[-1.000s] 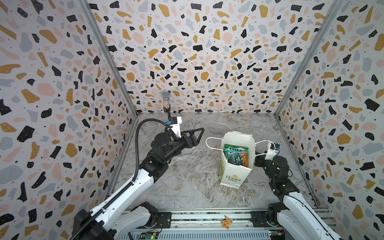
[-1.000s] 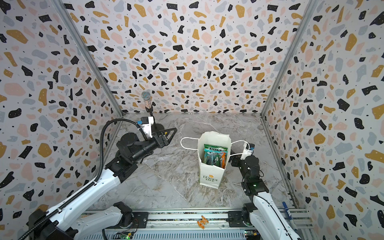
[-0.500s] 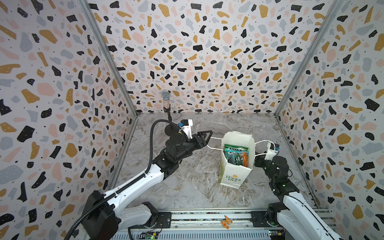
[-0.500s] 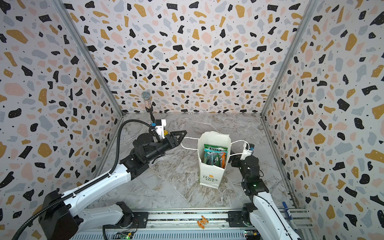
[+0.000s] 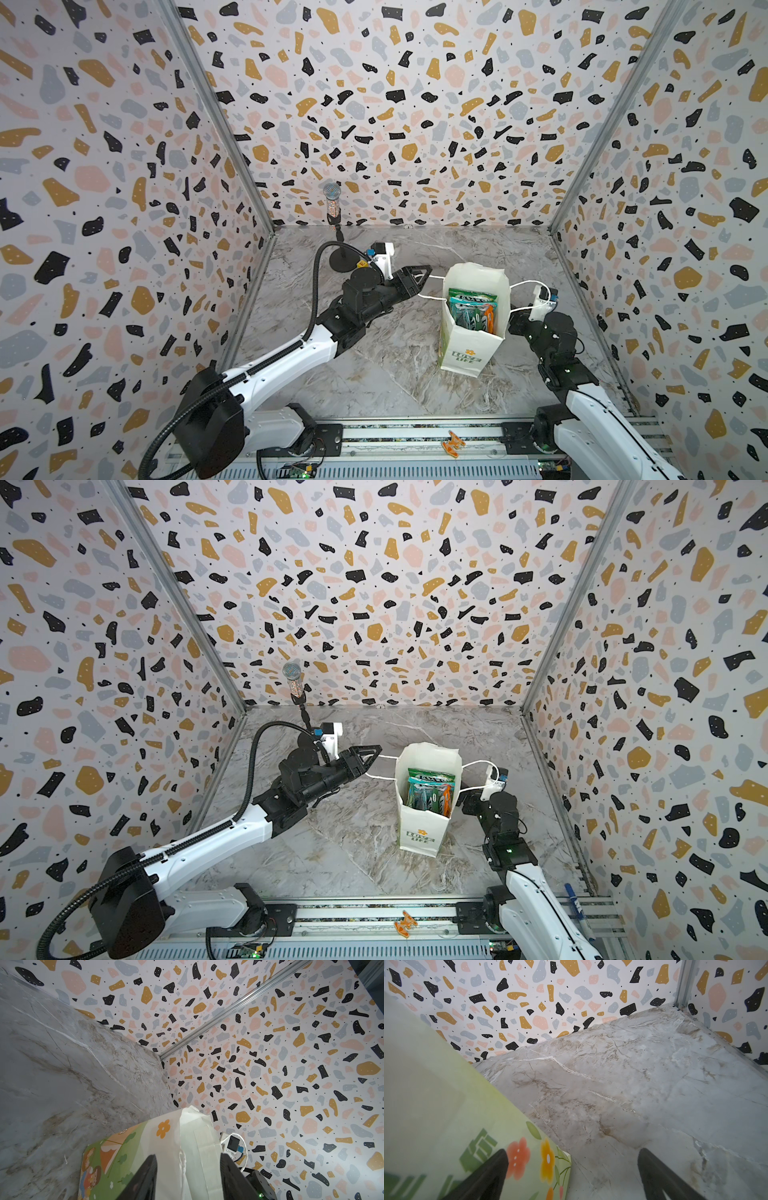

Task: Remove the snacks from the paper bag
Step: 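Reach the left gripper to the bag's rim and grasp its edge, then tip the bag over with the left gripper while the right gripper pushes its base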

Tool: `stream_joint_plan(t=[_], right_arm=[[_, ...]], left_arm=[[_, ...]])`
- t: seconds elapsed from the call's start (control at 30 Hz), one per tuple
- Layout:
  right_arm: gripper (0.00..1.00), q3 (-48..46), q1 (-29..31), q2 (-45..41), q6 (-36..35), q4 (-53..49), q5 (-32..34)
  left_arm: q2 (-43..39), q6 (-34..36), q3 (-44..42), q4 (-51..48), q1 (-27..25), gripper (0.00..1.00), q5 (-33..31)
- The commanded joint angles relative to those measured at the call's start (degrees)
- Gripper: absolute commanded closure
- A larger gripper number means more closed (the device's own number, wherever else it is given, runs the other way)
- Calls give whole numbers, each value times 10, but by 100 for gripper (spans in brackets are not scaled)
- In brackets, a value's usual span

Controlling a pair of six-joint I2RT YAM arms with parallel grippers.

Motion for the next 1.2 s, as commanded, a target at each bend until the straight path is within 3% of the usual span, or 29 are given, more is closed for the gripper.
stream_joint_plan(t=[0.0,0.13,0.23,0.33,0.67,0.97,1.17], right_arm=[[1,8,3,-1,-2,-5,-9],[1,7,3,3,-2,-5,-14],[1,3,3,3,-2,-8,-16],[1,1,3,3,-5,-15,-16],[1,0,3,0,-1,-65,-2],[6,-20,17,51,41,9,-144],[11,-28,77,112,67,75,-147]], left_arm=[[10,-5,-1,32,-4,53,17],[18,-5,-1,39,-4,64,21],[21,0,7,36,-4,87,22],[23,13,17,27,-4,100,23],[11,176,112,-132,0,100,-59],[32,329,233,-245,8,100,-75],[33,438,296,-304,12,100,-91]])
